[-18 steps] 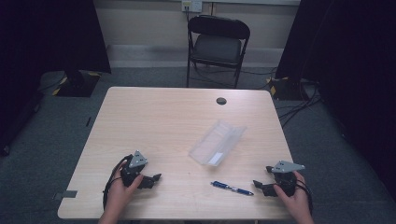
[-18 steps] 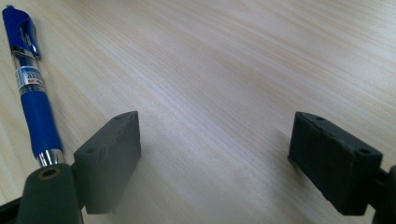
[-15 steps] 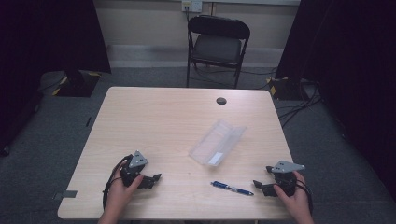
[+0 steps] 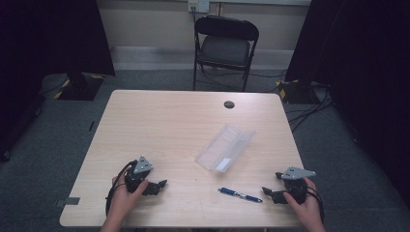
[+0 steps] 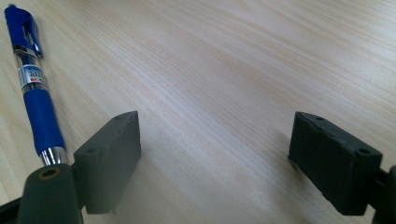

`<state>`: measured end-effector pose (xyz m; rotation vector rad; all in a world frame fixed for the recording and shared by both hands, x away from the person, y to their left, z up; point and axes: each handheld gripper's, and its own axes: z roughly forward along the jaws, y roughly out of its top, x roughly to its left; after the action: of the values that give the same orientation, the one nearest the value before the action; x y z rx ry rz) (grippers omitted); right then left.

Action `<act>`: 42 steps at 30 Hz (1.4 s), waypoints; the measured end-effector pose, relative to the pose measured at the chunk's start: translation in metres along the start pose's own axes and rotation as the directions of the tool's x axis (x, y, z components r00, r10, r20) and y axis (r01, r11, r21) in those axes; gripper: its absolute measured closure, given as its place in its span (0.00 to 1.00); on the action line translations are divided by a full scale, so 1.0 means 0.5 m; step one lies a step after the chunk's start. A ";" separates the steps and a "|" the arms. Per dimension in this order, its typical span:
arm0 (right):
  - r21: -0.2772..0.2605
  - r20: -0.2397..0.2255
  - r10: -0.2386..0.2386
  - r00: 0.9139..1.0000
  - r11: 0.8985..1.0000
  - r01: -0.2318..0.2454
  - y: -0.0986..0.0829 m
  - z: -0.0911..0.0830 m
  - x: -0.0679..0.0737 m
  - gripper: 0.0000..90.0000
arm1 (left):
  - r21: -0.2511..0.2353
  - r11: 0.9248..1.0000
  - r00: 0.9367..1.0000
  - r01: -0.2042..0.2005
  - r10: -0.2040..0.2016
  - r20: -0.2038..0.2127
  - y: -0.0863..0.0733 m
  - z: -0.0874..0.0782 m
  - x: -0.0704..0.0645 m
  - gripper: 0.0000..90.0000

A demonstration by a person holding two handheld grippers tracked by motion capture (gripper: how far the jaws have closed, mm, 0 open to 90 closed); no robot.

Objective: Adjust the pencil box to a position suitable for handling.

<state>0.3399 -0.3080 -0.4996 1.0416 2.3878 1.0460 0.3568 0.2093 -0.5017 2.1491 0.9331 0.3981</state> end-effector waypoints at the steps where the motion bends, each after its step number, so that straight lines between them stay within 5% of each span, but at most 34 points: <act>1: 0.000 -0.001 0.001 1.000 1.000 -0.001 0.000 0.000 0.000 0.17 | 0.000 1.000 1.000 -0.003 0.003 0.002 0.000 0.000 0.000 0.15; 12: 0.003 0.001 0.003 1.000 1.000 -0.003 -0.001 -0.002 0.002 0.17 | 0.032 0.999 1.000 -0.010 0.010 0.005 0.008 0.010 -0.009 0.03; 18: 0.003 0.001 0.003 1.000 1.000 -0.003 -0.001 -0.002 0.002 0.17 | 0.003 1.000 1.000 0.004 -0.003 -0.009 0.019 0.016 -0.011 0.20; 29: 0.004 0.001 0.005 1.000 1.000 -0.005 -0.001 -0.002 0.002 0.17 | 0.041 0.998 0.998 -0.052 0.051 0.028 0.046 0.026 -0.023 0.19; 36: 0.004 0.002 0.005 1.000 1.000 -0.005 -0.001 -0.002 0.002 0.17 | 0.020 1.000 0.999 -0.021 0.020 0.048 0.064 0.037 -0.033 0.19; 37: 0.004 0.001 0.005 1.000 1.000 -0.005 -0.001 -0.002 0.002 0.17 | 0.028 0.998 0.998 -0.051 0.050 0.042 0.069 0.040 -0.032 0.19; 42: 0.004 0.001 0.005 1.000 1.000 -0.005 -0.001 -0.002 0.002 0.17 | 0.032 0.998 0.996 -0.060 0.057 0.069 0.095 0.062 -0.047 0.20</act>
<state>0.3384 -0.3081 -0.4992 1.0499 2.3884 1.0422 0.3807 0.1549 -0.4870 2.2109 0.8458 0.3371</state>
